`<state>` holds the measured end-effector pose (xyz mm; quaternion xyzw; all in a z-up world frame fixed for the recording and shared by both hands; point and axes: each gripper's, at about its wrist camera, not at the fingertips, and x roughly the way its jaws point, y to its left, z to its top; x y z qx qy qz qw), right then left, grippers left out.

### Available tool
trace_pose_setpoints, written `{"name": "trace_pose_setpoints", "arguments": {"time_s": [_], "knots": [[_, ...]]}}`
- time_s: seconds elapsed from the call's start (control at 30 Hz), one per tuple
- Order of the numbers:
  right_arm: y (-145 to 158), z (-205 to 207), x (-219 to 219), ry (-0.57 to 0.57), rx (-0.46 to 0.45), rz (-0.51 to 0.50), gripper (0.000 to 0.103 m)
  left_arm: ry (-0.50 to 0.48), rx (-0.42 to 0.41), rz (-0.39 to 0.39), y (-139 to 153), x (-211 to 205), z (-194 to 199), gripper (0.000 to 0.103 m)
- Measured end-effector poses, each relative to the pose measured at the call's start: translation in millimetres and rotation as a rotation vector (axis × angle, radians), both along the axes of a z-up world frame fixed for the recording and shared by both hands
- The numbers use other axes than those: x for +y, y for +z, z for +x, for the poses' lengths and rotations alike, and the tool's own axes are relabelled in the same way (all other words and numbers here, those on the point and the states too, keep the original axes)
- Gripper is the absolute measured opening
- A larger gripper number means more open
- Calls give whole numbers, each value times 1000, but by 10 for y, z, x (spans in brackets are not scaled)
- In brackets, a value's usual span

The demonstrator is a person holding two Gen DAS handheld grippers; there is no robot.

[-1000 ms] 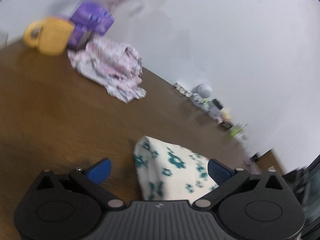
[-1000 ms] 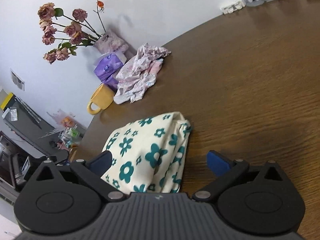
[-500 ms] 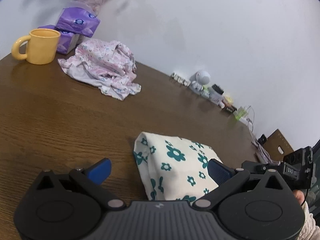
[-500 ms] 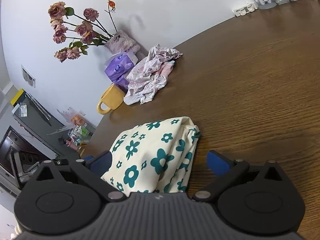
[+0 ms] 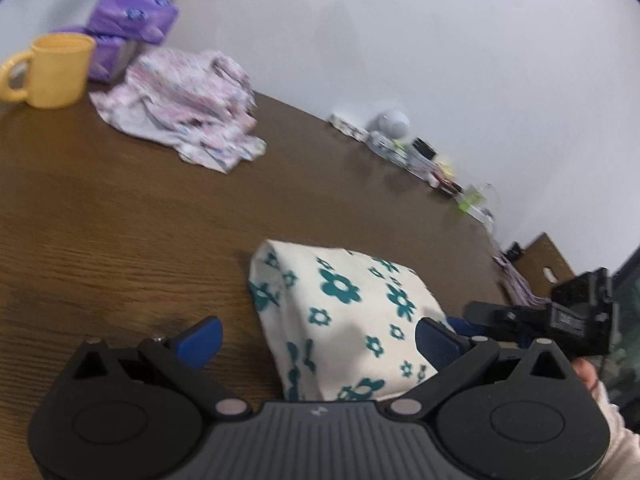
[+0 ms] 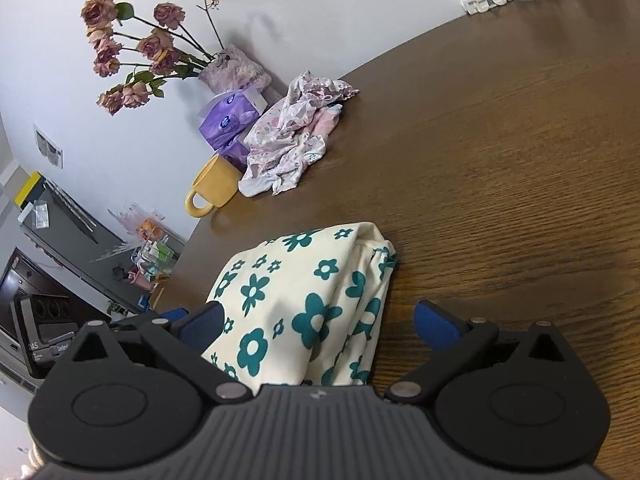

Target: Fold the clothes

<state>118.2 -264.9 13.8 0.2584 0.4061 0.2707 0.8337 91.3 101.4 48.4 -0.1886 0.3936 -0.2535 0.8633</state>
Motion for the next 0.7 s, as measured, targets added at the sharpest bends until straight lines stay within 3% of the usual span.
{"name": "trace_pose_setpoints", "arguments": {"time_s": [0.43, 0.7], "knots": [[-164, 158, -10, 19, 79, 30, 103, 7, 118, -126, -248, -26, 208, 103], [-201, 218, 3, 29, 108, 52, 102, -2, 184, -168, -365, -89, 286, 94]]}}
